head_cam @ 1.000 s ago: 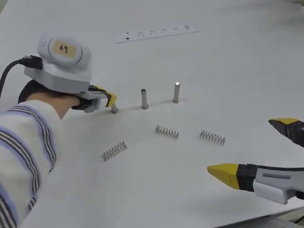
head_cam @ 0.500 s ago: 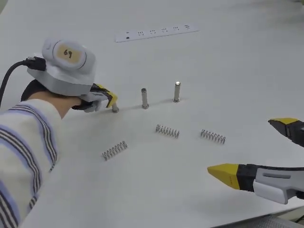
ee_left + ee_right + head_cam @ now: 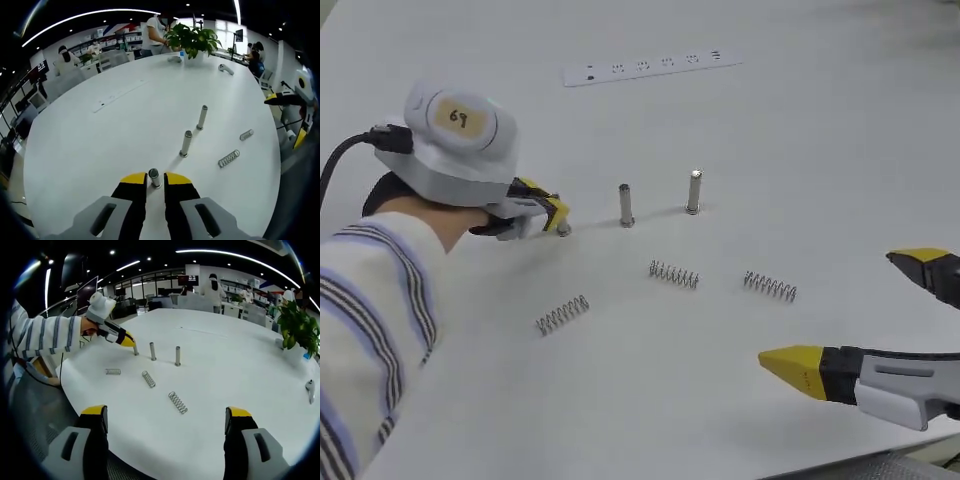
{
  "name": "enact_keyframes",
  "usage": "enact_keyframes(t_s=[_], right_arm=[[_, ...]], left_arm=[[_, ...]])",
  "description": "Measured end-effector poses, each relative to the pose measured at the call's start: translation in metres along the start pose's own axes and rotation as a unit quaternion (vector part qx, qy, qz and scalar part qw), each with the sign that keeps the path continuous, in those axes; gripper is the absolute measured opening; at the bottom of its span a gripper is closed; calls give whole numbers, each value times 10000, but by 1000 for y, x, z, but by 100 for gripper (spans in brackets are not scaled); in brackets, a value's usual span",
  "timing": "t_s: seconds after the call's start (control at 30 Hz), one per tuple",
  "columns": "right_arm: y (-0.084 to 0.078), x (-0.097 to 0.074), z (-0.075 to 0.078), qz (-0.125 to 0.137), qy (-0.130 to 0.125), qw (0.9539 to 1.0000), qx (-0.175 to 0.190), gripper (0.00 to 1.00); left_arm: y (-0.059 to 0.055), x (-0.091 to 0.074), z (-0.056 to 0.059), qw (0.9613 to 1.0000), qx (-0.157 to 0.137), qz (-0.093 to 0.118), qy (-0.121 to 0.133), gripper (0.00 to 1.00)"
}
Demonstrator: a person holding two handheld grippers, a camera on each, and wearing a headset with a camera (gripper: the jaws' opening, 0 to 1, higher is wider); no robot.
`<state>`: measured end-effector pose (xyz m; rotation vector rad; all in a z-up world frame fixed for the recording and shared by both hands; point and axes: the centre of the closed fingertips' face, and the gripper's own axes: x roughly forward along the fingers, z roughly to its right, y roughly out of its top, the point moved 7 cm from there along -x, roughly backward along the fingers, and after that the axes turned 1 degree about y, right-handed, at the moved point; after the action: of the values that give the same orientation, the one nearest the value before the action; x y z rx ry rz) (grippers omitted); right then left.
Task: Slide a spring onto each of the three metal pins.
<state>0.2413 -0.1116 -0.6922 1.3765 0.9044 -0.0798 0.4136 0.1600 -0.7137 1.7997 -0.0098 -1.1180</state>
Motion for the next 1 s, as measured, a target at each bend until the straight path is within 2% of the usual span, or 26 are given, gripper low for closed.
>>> enact_keyframes(t_s=[0.3, 0.57, 0.63, 0.9, 1.0], right_arm=[[1, 0, -1, 19, 4, 10000, 3, 98], [5, -1, -2, 96, 18, 10000, -8, 100], [6, -1, -2, 126, 7, 9999, -8, 100], [9, -2, -2, 263, 6, 9997, 6, 100], [9, -3, -2, 252, 20, 9997, -19, 100]], left_arm=[[-3, -4, -1, 10000, -57, -20, -20, 11], [-4, -15, -4, 9998, -178, 80, 5, 15], [-7, -18, -4, 9996, -270, 108, 1, 17], [-27, -27, -1, 9991, -414, -52, 11, 19], [-31, -29, 0, 9988, -481, -55, -13, 19]])
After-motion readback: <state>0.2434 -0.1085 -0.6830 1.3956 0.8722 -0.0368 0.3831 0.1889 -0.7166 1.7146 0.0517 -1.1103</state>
